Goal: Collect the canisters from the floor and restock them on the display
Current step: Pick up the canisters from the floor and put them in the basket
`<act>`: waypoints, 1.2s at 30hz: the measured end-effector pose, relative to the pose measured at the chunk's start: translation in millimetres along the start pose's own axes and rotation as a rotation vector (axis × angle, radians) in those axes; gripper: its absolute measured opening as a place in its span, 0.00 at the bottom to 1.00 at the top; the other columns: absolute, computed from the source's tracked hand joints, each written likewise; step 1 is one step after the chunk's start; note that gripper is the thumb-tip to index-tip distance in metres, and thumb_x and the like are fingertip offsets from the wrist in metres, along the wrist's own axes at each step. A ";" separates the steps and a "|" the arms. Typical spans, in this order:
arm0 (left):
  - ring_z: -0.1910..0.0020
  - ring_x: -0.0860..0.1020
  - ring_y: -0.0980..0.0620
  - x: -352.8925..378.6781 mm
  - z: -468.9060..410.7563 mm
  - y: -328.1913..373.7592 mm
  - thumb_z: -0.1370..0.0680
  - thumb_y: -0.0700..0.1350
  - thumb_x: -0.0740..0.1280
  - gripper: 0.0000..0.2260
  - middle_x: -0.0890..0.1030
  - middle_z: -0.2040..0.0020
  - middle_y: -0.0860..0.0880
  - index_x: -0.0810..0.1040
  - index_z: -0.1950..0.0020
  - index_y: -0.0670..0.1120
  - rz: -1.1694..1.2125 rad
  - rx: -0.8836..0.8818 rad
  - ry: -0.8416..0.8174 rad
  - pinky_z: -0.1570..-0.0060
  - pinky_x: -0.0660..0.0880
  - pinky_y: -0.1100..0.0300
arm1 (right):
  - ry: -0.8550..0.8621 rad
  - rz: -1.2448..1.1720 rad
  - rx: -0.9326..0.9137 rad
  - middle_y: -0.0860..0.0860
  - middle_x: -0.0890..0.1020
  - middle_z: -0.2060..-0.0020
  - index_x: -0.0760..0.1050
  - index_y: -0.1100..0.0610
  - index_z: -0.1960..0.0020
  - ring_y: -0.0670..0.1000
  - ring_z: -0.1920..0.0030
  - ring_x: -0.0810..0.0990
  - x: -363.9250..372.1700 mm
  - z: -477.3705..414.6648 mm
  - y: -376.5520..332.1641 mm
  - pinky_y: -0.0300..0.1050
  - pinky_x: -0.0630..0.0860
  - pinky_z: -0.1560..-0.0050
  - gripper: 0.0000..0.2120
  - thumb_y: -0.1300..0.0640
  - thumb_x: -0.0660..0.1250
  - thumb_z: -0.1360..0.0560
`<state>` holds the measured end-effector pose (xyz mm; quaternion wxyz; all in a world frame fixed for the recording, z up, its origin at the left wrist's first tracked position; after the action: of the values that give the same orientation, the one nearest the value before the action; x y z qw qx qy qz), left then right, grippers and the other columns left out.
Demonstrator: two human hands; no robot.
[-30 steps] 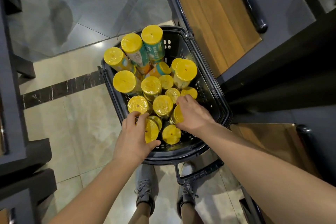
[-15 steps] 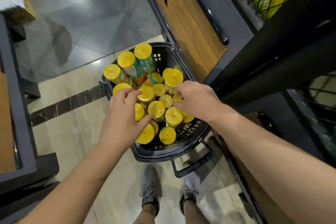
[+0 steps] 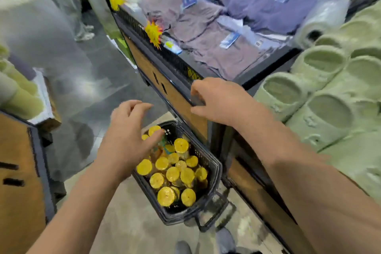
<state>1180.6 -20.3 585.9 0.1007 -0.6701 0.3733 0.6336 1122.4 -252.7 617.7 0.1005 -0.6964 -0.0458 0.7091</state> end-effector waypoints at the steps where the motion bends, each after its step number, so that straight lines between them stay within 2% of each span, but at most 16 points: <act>1: 0.32 0.67 0.44 -15.9 -3.8 13.5 0.26 0.54 0.75 0.28 0.70 0.33 0.47 0.73 0.29 0.48 -0.001 0.021 -0.018 0.35 0.62 0.57 | 0.013 -0.009 0.004 0.54 0.76 0.44 0.71 0.53 0.38 0.58 0.44 0.77 -22.8 8.3 -0.5 0.51 0.75 0.51 0.18 0.45 0.67 0.23; 5: 0.33 0.69 0.46 -66.8 -18.5 63.6 0.26 0.60 0.71 0.27 0.72 0.35 0.50 0.73 0.30 0.51 -0.044 0.161 -0.089 0.35 0.68 0.52 | 0.038 0.005 0.019 0.52 0.76 0.40 0.72 0.52 0.34 0.56 0.40 0.76 -93.5 46.4 -4.1 0.51 0.75 0.46 0.21 0.45 0.68 0.23; 13: 0.30 0.65 0.48 -128.6 -27.4 144.7 0.24 0.60 0.71 0.27 0.70 0.32 0.51 0.70 0.28 0.52 -0.041 0.430 -0.126 0.34 0.69 0.52 | 0.132 0.084 0.221 0.51 0.76 0.39 0.73 0.50 0.33 0.55 0.39 0.77 -167.0 125.8 -10.8 0.55 0.77 0.42 0.22 0.45 0.69 0.25; 17: 0.31 0.67 0.48 -151.7 -32.4 181.6 0.25 0.59 0.71 0.26 0.70 0.32 0.52 0.71 0.29 0.53 -0.033 0.599 -0.164 0.36 0.70 0.53 | 0.209 0.160 0.352 0.52 0.78 0.39 0.74 0.51 0.34 0.55 0.39 0.77 -198.2 161.5 -24.4 0.51 0.77 0.44 0.22 0.45 0.70 0.25; 18: 0.32 0.69 0.48 -157.0 -31.7 191.6 0.26 0.62 0.70 0.27 0.71 0.32 0.52 0.72 0.30 0.53 -0.038 0.638 -0.178 0.37 0.71 0.51 | 0.227 0.168 0.387 0.52 0.78 0.40 0.74 0.51 0.35 0.55 0.39 0.77 -206.4 173.2 -28.1 0.49 0.76 0.47 0.21 0.45 0.70 0.24; 20: 0.35 0.71 0.47 -164.5 -27.2 215.6 0.32 0.71 0.62 0.34 0.72 0.34 0.52 0.73 0.32 0.53 -0.036 0.744 -0.202 0.40 0.72 0.50 | 0.240 0.158 0.473 0.53 0.80 0.40 0.75 0.50 0.34 0.56 0.40 0.78 -220.5 199.0 -33.8 0.47 0.74 0.49 0.20 0.47 0.70 0.24; 22: 0.35 0.71 0.46 -164.9 -19.0 241.3 0.36 0.73 0.56 0.39 0.73 0.36 0.51 0.75 0.33 0.52 -0.006 0.856 -0.207 0.42 0.69 0.54 | 0.221 0.174 0.579 0.53 0.80 0.40 0.75 0.51 0.35 0.57 0.41 0.78 -233.1 226.8 -37.8 0.50 0.77 0.47 0.20 0.47 0.71 0.25; 24: 0.34 0.70 0.46 -168.2 -2.2 268.5 0.36 0.73 0.57 0.39 0.73 0.36 0.50 0.75 0.33 0.51 0.021 0.943 -0.221 0.43 0.66 0.56 | 0.192 0.212 0.681 0.53 0.79 0.40 0.74 0.51 0.36 0.57 0.41 0.78 -243.7 259.7 -41.7 0.52 0.77 0.45 0.20 0.46 0.72 0.25; 26: 0.33 0.70 0.46 -168.3 17.2 294.5 0.34 0.72 0.61 0.37 0.74 0.35 0.50 0.75 0.32 0.52 0.070 1.021 -0.244 0.38 0.68 0.55 | 0.146 0.246 0.764 0.52 0.78 0.41 0.74 0.51 0.36 0.55 0.42 0.77 -249.2 300.4 -48.2 0.51 0.77 0.45 0.20 0.46 0.72 0.25; 30: 0.36 0.71 0.48 -165.7 65.6 349.6 0.34 0.72 0.59 0.36 0.74 0.36 0.50 0.73 0.32 0.54 0.094 1.165 -0.286 0.40 0.72 0.54 | 0.069 0.308 0.880 0.52 0.78 0.44 0.75 0.51 0.38 0.55 0.46 0.78 -245.3 400.0 -70.1 0.48 0.76 0.54 0.17 0.46 0.70 0.24; 32: 0.36 0.71 0.47 -165.8 97.4 380.8 0.31 0.70 0.63 0.33 0.74 0.36 0.49 0.74 0.32 0.52 0.117 1.235 -0.296 0.41 0.73 0.53 | 0.046 0.334 0.950 0.51 0.78 0.46 0.75 0.51 0.38 0.55 0.47 0.78 -239.5 453.8 -86.7 0.47 0.74 0.58 0.17 0.45 0.69 0.23; 33: 0.36 0.71 0.46 -166.1 116.0 396.7 0.29 0.68 0.66 0.31 0.74 0.36 0.49 0.74 0.32 0.52 0.135 1.277 -0.303 0.40 0.72 0.52 | 0.046 0.338 0.988 0.50 0.78 0.46 0.74 0.50 0.37 0.54 0.47 0.78 -235.6 481.4 -96.0 0.47 0.74 0.58 0.18 0.43 0.68 0.23; 36: 0.37 0.71 0.50 -158.8 171.7 443.5 0.26 0.63 0.70 0.25 0.74 0.36 0.51 0.74 0.33 0.54 0.155 1.372 -0.346 0.40 0.72 0.52 | 0.087 0.313 1.090 0.49 0.77 0.45 0.73 0.49 0.39 0.54 0.45 0.77 -224.4 561.1 -130.0 0.52 0.77 0.50 0.18 0.39 0.64 0.23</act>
<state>782.2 -167.6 852.2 0.5125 -0.3170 0.7131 0.3582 575.6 -130.1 878.4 0.3408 -0.5711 0.4346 0.6074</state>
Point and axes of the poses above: each hand's wrist, its own z-axis away from the middle knuckle, its own x-axis out of the palm, y = z × x, the point moved 2 cm from there along -z, towards the middle knuckle
